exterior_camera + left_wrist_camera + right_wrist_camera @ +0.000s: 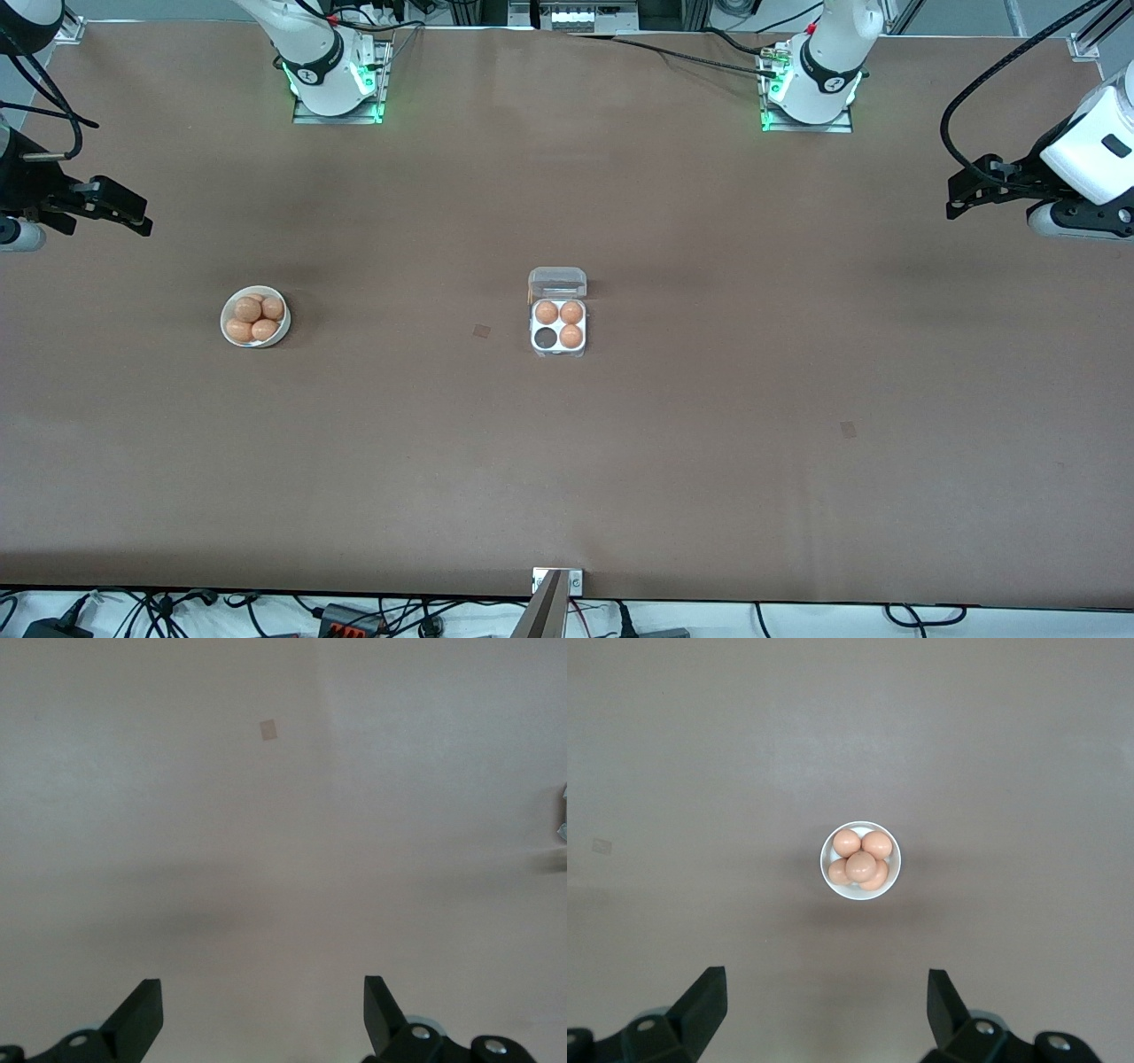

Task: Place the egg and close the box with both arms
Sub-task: 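Move the right gripper toward the white bowl of eggs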

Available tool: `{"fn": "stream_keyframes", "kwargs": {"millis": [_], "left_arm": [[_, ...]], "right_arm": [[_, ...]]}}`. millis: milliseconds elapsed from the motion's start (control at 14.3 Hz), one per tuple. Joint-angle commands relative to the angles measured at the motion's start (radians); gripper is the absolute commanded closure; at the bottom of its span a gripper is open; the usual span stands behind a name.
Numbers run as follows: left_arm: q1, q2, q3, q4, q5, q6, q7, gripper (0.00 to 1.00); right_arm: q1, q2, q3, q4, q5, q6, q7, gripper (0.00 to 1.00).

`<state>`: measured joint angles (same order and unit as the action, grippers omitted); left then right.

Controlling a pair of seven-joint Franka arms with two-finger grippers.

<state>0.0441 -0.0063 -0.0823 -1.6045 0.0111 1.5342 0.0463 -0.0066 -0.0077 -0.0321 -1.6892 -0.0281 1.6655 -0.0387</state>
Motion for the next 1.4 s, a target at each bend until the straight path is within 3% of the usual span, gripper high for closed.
{"fn": "stream_keyframes", "kwargs": {"millis": [0,841,1332], "left_arm": [[0.008,0.014,-0.002,0.032,-0.013,-0.023,0.015,0.00],[0.011,0.012,-0.002,0.032,-0.013,-0.026,0.015,0.00],[0.010,0.014,-0.002,0.035,-0.013,-0.026,0.015,0.00]], "right_arm": [[0.004,-0.006,-0.005,0.013,0.014,-0.018,0.002,0.00],[0.005,0.070,-0.003,0.002,0.019,0.013,0.000,0.00],[-0.010,0.303,-0.005,0.002,0.000,0.062,0.059,0.00]]}}
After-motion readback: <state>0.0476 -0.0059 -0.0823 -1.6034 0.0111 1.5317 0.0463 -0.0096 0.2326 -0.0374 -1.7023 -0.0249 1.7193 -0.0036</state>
